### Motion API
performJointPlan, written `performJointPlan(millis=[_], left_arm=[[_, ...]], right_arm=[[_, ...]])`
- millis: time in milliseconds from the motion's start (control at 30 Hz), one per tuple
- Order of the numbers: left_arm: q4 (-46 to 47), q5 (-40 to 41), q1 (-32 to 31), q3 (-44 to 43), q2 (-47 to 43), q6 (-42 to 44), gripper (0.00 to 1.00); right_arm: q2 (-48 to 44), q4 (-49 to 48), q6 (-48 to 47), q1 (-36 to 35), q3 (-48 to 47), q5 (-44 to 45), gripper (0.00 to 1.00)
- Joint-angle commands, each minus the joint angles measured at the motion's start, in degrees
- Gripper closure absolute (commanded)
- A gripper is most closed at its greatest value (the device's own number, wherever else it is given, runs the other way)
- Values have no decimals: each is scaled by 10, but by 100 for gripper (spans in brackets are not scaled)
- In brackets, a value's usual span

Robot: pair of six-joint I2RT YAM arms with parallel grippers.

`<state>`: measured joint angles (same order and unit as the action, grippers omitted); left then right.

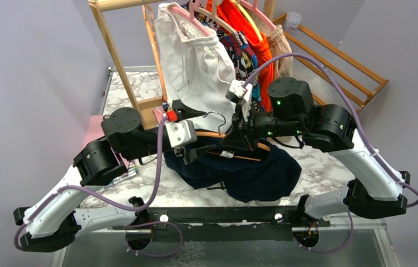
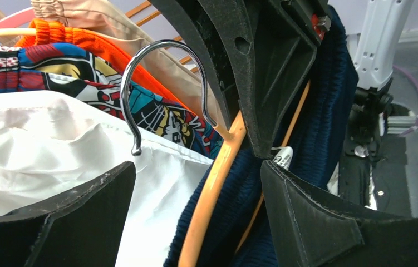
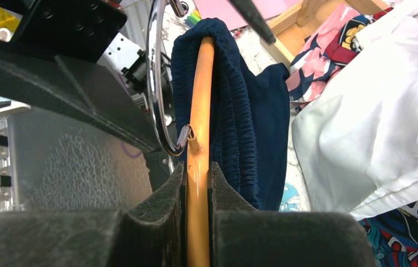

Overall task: Place the shorts on the hanger
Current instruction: Hang the shorts on the hanger.

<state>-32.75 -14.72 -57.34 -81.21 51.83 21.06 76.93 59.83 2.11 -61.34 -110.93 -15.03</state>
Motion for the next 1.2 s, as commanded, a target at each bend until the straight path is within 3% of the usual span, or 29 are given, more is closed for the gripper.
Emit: performJointPlan(millis=[0,67,133,500,733,833,900,933,1067,1167], left_arm=[[-4,-21,0,-20,10,25,22],[-5,-15,0,-17,13,26,36],[-6,-12,0,-13,14,26,41],[-11,-4,0,13,10,31,44],[-8,15,0,10,11,34,77],[-2,22,0,8,6,35,100],[6,26,0,10,0,34,100],[9,28,0,12,-4,33,100],[25,23,0,21,-17,28,100],[33,16,0,26,-29,24,100]], right_arm=[[-19,-44,-6,-2,-3,-33,99],[-19,-47,-5,-2,-4,-37,99],[-20,-53,-4,-2,-3,-38,99],[-32,-99,19,-2,-6,-66,99],[-33,-113,31,-2,2,-83,99],[-34,-111,31,-2,5,-78,99],[-34,-104,29,-2,6,-66,99],[-33,-97,26,-2,5,-61,98],[-33,-67,14,-2,-4,-38,63],[-42,-49,6,-1,-5,-5,50]])
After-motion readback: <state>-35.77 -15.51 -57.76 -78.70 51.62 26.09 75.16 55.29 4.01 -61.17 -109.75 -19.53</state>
